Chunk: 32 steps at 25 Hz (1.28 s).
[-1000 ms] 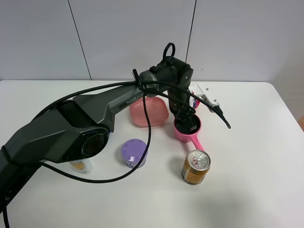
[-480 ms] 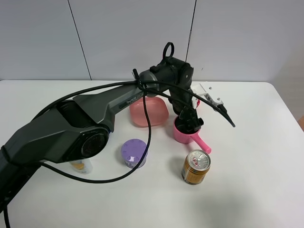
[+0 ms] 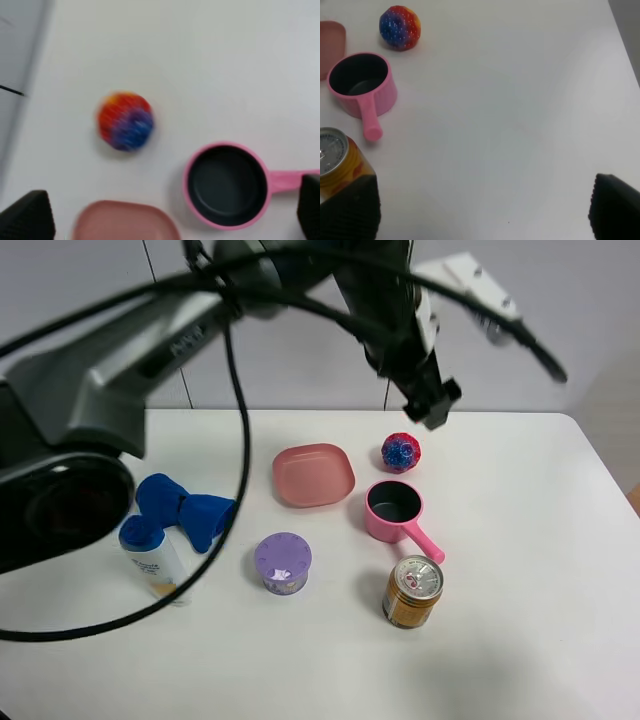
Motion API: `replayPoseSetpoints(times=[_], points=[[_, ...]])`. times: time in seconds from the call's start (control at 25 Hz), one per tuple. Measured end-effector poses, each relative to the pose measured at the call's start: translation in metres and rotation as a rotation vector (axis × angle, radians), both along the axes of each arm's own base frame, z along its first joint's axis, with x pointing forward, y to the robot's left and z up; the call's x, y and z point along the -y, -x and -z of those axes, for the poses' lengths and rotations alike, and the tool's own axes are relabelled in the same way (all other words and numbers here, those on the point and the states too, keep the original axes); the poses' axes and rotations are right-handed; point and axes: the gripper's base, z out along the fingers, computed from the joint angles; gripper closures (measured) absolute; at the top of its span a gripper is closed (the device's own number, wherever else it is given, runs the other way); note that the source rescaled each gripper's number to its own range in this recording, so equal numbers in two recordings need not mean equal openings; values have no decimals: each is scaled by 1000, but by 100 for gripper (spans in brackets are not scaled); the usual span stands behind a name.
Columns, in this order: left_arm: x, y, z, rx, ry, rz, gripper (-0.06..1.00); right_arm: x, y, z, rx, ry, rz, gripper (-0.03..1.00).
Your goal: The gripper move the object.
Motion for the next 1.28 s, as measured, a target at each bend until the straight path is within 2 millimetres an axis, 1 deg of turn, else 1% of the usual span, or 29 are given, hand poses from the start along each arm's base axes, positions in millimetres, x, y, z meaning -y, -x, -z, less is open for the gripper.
replayPoseSetpoints(times=[0.08, 0.12, 0.16, 0.24, 0.28, 0.36, 0.4, 0.44, 0.52, 0.6, 0.68, 0.72, 0.76, 0.8, 0.84, 0.88, 0.96, 1.12, 1.28], points=[[-24, 9, -48, 87, 51, -30, -5, 0, 0, 0, 0, 0, 0, -3], [-36, 13, -66, 128, 65, -49, -5, 0, 0, 0, 0, 0, 0, -3], [-52, 16, -86, 171, 86, -77, -5, 0, 0, 0, 0, 0, 0, -3], [-90, 18, -124, 258, 117, -154, -4, 0, 0, 0, 0, 0, 0, -3], [-112, 16, -138, 291, 129, -200, -2, 0, 0, 0, 0, 0, 0, -3], [-162, 16, -169, 358, 162, -305, 1, 0, 0, 0, 0, 0, 0, -3], [-184, 20, -183, 388, 180, -352, 2, 0, 0, 0, 0, 0, 0, -3], [-208, 21, -193, 408, 187, -408, 4, 0, 0, 0, 0, 0, 0, -3], [-256, 32, -211, 444, 203, -518, 6, 0, 0, 0, 0, 0, 0, -3], [-296, 46, -217, 453, 180, -617, 7, 0, 0, 0, 0, 0, 0, -3], [-333, 69, -220, 465, 132, -708, 8, 0, 0, 0, 0, 0, 0, -3], [-349, 77, -214, 454, 91, -754, 8, 0, 0, 0, 0, 0, 0, -3], [-364, 89, -210, 443, 57, -798, 8, 0, 0, 0, 0, 0, 0, -3], [-376, 103, -207, 440, 36, -842, 8, 0, 0, 0, 0, 0, 0, -3], [-384, 112, -199, 415, 16, -874, 8, 0, 0, 0, 0, 0, 0, -3], [-390, 125, -193, 396, 13, -906, 8, 0, 0, 0, 0, 0, 0, -3], [-392, 149, -184, 370, 26, -929, 8, 0, 0, 0, 0, 0, 0, -3], [-382, 205, -172, 365, 114, -915, 8, 0, 0, 0, 0, 0, 0, -3], [-378, 252, -154, 367, 199, -981, 8, 0, 0, 0, 0, 0, 0, -3]])
